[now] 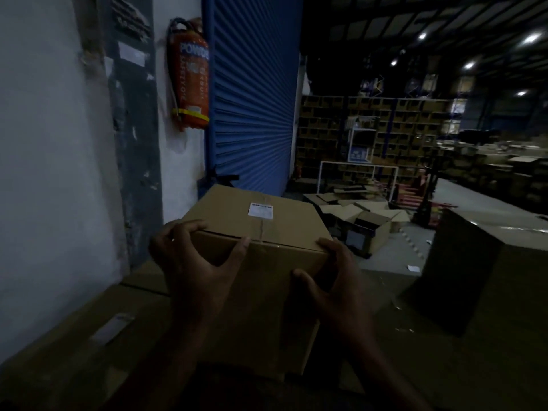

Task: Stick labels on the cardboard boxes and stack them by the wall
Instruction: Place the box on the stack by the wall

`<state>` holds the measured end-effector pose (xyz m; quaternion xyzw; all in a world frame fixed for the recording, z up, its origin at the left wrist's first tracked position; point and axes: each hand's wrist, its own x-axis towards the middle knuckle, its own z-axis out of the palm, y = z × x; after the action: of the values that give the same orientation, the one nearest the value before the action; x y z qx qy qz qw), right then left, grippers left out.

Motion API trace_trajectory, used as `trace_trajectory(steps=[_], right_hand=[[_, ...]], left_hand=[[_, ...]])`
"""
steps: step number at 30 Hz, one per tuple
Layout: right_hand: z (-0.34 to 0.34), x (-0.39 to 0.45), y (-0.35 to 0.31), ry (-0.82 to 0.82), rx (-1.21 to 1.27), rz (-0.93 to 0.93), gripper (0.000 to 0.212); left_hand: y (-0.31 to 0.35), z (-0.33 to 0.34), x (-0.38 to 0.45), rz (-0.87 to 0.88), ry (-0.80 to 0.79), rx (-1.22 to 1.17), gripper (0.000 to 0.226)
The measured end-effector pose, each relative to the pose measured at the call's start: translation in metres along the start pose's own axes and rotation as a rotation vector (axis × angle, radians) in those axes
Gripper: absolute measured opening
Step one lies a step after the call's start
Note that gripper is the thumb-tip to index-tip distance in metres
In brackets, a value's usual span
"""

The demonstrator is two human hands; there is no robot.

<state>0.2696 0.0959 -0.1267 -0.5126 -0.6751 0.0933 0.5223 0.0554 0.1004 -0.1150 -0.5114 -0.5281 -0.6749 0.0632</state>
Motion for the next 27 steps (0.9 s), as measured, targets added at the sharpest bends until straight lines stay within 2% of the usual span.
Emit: trace_trajectory(steps=[8, 11, 14, 20, 27], right_hand=[[-0.137, -0.113, 0.033, 0.150, -0.048, 0.035, 0.069], [-0.177, -0.154, 0.048, 0.195, -0.066, 0.094, 0.070], [-0.213, -0.194, 0.070, 0.228, -0.118, 0.164, 0.069], [-0.279, -0.268, 0.111, 0.269, -0.274, 0.314, 0.065], [-0.319, -0.335, 0.156, 0.317, -0.423, 0.467, 0.072]], left_hand=[[0.100, 0.005, -0.122, 0.008, -0.125, -0.063, 0.074], [0.124, 0.011, -0.166, 0.021, -0.192, -0.008, 0.072], [0.146, 0.024, -0.212, -0.008, -0.282, -0.089, 0.068], [0.180, 0.055, -0.300, -0.045, -0.474, -0.257, 0.066], [0.182, 0.099, -0.392, -0.102, -0.741, -0.326, 0.060]])
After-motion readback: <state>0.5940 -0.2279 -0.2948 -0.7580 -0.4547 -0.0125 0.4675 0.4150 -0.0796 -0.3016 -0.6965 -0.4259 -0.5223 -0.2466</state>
